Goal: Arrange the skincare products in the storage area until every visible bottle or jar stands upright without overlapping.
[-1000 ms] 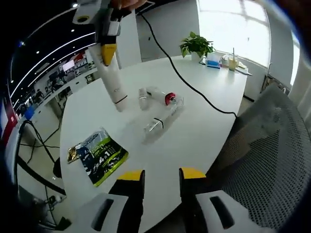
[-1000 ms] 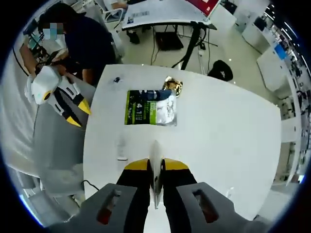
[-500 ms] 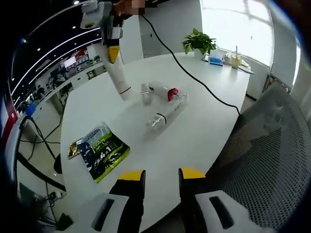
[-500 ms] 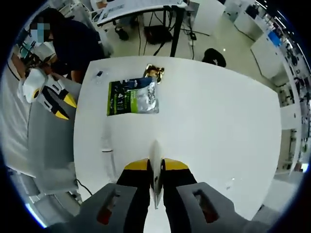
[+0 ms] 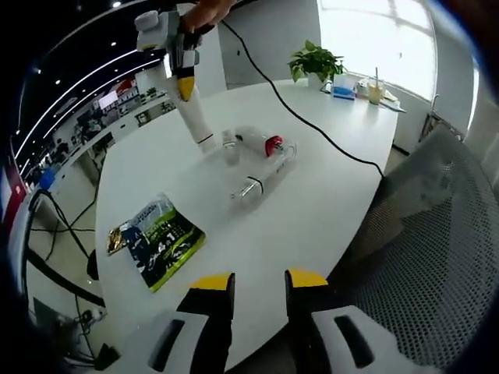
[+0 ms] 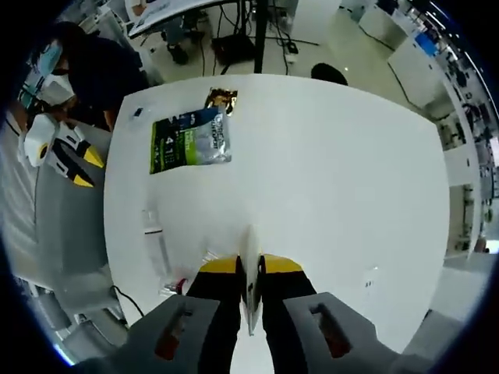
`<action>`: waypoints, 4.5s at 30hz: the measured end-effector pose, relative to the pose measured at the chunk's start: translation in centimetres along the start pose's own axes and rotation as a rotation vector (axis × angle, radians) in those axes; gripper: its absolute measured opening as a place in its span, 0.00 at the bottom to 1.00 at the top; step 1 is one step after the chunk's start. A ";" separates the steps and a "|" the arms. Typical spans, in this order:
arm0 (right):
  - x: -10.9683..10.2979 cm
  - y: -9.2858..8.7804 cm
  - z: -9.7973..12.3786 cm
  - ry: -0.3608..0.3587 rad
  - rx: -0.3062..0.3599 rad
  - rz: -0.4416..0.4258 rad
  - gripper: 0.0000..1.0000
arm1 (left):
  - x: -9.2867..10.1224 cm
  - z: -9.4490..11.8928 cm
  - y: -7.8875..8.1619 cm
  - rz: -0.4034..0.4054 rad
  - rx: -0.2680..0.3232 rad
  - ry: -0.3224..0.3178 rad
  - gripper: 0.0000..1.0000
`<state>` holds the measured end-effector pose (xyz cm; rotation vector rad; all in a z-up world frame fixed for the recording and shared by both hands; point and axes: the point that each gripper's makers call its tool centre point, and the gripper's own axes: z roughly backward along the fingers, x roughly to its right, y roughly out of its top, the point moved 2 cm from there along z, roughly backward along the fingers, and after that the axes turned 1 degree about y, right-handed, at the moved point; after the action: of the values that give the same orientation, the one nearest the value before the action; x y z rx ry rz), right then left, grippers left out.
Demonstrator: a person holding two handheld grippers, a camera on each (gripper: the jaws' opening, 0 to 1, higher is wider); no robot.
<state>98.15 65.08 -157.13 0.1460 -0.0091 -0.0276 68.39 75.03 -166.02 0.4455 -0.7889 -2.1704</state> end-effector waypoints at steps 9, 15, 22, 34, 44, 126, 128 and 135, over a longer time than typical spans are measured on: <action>0.9 -1.4 -0.6 -0.008 -0.006 -0.020 0.07 | 0.0 0.0 -0.1 -0.005 -0.007 0.002 0.26; 1.1 -1.3 -0.9 -0.013 0.005 -0.004 0.07 | 0.0 0.0 -0.2 -0.009 -0.009 0.000 0.25; 2.0 -1.7 -1.1 -0.009 0.014 -0.007 0.07 | 0.0 0.0 -0.2 -0.007 -0.007 0.005 0.25; 1.9 -2.8 -0.6 -0.003 -0.035 0.019 0.06 | 0.0 0.0 -0.3 -0.007 -0.014 0.004 0.24; 2.3 -3.4 -0.1 -0.004 -0.064 0.037 0.05 | 0.0 -0.1 -0.3 -0.009 -0.016 0.004 0.24; -9.5 -9.8 -3.1 -0.071 -0.190 0.677 0.27 | 0.2 -0.2 -0.7 -0.051 -0.040 -0.002 0.24; -9.6 -10.5 -4.2 -0.045 -0.247 0.783 0.27 | 0.3 -0.1 -0.7 -0.055 -0.038 -0.005 0.24; -9.2 -11.6 -7.1 -0.057 -0.316 0.864 0.29 | 0.2 -0.2 -0.7 -0.051 -0.039 -0.002 0.24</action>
<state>88.74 54.85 -165.92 -0.1839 -0.1234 0.8266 67.96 75.12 -166.59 0.4481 -0.7422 -2.2294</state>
